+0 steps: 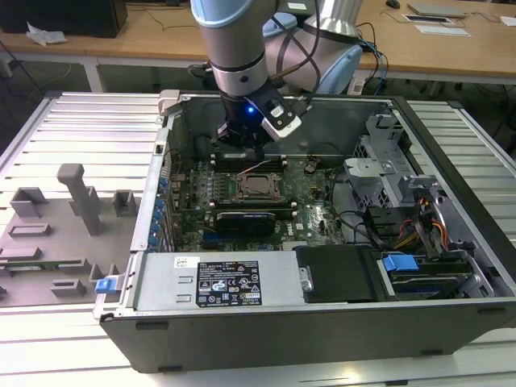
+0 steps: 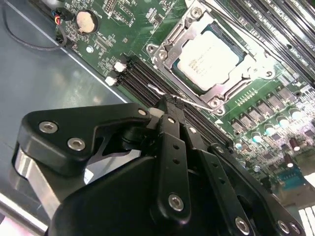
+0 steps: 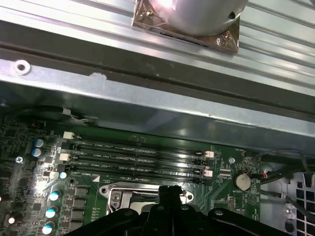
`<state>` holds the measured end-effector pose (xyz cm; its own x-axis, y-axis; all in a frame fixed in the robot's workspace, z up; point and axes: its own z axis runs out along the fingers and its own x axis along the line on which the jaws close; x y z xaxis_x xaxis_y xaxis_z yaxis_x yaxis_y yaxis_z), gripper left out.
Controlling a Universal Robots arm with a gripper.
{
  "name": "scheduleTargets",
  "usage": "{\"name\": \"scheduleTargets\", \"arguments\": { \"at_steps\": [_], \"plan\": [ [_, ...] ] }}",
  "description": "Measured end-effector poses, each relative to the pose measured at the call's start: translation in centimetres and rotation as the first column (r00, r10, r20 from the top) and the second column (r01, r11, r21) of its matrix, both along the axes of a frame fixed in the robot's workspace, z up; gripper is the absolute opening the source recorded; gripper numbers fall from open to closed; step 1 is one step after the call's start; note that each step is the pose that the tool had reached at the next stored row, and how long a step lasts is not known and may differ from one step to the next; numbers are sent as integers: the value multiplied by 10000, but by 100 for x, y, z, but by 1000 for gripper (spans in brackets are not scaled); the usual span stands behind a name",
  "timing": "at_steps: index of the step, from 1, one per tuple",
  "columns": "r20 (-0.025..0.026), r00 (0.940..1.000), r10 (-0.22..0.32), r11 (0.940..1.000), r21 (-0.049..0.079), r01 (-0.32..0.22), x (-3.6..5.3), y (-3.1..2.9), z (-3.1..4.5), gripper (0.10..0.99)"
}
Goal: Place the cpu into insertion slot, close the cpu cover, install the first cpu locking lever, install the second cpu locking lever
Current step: 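Install the first cpu locking lever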
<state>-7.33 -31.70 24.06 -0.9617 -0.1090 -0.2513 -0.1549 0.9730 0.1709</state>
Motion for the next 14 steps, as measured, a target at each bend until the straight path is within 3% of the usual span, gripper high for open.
{"name": "scheduleTargets", "arguments": {
  "at_steps": [4,9,14],
  "plan": [
    [58,10000,1,10000,-1,-1,-11,0,-87,106],
    [64,9999,-109,9999,0,109,-13,6,-186,106],
    [64,9983,-582,9983,-1,582,-12,58,-249,106]
  ]
}}
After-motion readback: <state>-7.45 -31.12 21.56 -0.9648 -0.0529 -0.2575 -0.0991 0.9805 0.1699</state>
